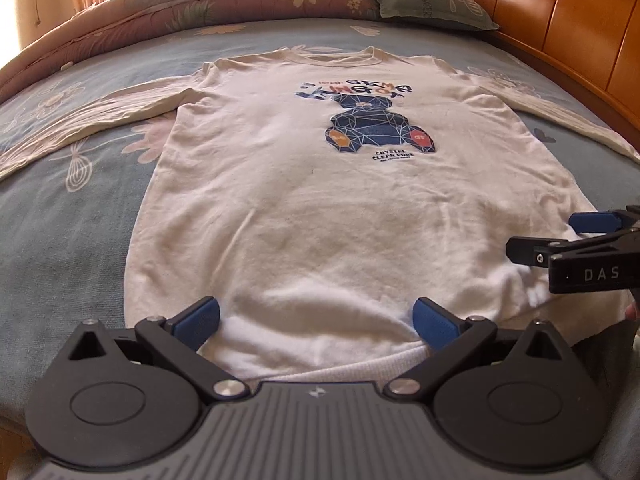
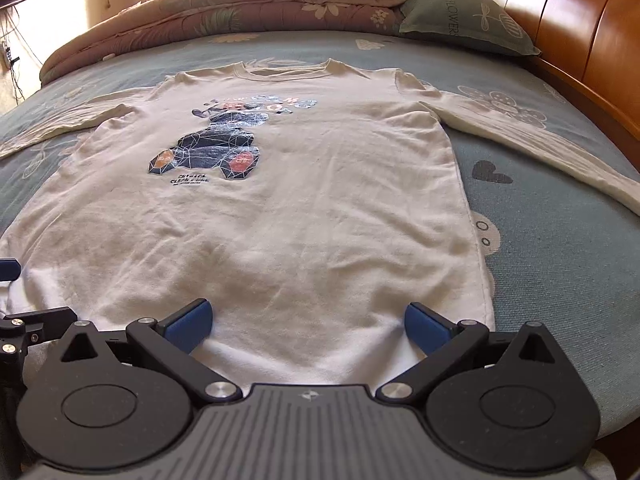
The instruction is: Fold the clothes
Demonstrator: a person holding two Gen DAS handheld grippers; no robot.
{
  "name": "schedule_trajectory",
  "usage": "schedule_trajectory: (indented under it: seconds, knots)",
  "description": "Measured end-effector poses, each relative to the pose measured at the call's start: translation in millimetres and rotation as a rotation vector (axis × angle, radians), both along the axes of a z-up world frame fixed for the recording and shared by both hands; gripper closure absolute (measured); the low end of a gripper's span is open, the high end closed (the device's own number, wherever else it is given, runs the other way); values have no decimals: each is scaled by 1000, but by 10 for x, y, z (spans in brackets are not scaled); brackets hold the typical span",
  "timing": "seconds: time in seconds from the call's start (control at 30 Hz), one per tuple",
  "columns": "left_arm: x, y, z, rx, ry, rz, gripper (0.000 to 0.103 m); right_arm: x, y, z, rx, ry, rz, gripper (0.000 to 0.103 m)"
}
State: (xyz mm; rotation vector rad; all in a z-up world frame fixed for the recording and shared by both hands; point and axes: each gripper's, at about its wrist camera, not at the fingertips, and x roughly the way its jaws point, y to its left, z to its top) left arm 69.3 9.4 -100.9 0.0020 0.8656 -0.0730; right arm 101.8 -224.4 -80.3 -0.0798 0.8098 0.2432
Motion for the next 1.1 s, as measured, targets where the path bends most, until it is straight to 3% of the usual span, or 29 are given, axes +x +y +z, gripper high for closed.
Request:
schedule_trajectory:
  seconds: [0.2,0.3,0.47,0.67,0.83,0.97,1.1]
  knots:
    - [-150,30,44,43,-22,-22,1,-150,-114,106,24,16,70,0]
    - [-122,82,-3,-12,-12,10,1,-216,-98,125,46,16,91,0]
    - [-257,110,-10,0,-30,-19,1,-270,-43,19,29,2,86,0]
    - [-307,195,13,6,-35,-8,1,-371,-93,147,54,-3,77,0]
    - [-318,173,2,21,-34,-14,1,-450,230,215,28,-67,205,0]
    - [-396,254,44,-26,-33,-29,1,-434,234,42,30,2,204,0]
    - [-389,396,217,-177,-59,-32,1,-566,112,-2,40,-42,243,0]
